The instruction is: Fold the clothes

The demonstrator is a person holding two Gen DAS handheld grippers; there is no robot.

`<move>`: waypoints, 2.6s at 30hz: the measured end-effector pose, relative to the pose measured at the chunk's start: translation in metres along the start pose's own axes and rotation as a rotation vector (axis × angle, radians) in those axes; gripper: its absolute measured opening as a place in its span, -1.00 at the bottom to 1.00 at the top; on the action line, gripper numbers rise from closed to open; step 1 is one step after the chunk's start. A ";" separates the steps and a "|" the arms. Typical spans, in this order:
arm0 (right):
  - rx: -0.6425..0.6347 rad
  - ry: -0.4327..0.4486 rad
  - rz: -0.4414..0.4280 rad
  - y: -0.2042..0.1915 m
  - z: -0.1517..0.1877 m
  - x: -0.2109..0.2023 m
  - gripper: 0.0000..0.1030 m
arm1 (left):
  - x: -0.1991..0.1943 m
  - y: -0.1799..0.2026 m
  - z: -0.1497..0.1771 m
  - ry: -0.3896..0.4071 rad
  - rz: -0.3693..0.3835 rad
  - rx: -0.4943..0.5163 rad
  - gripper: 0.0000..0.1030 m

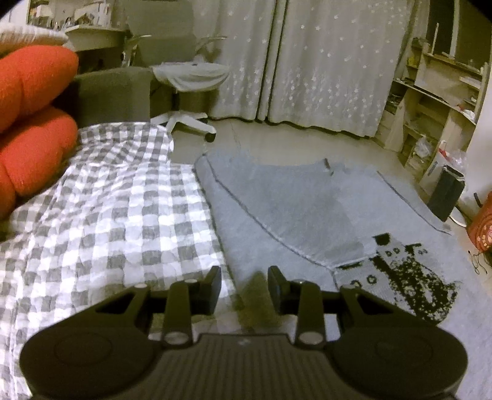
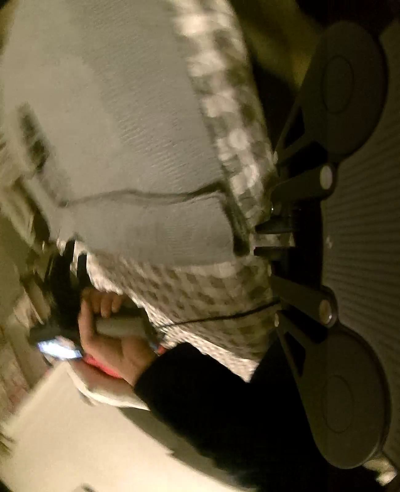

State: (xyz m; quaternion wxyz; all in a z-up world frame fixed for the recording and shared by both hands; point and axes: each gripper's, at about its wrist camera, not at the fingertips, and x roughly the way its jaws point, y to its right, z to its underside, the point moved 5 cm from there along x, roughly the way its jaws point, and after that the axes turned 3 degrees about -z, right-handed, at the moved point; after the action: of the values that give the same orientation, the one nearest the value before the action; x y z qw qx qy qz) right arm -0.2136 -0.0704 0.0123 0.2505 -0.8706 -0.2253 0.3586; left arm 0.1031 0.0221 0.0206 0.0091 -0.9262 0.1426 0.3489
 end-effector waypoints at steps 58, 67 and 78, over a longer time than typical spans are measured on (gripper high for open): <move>-0.407 -0.029 0.200 0.015 -0.090 0.056 -0.76 | -0.011 0.026 0.038 -0.136 0.015 -0.008 -0.35; -0.368 0.004 0.196 0.024 -0.090 0.044 -0.71 | -0.035 0.042 0.062 -0.158 0.056 -0.024 -0.32; -0.285 0.038 0.265 0.057 -0.096 0.018 -0.80 | -0.056 0.053 0.083 -0.153 0.069 -0.038 -0.30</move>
State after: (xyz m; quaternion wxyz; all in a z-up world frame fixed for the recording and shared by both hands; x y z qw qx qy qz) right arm -0.1186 -0.1305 0.0283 0.0797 -0.9258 -0.1524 0.3365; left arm -0.0047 -0.0050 -0.0012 -0.0095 -0.8914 0.1667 0.4214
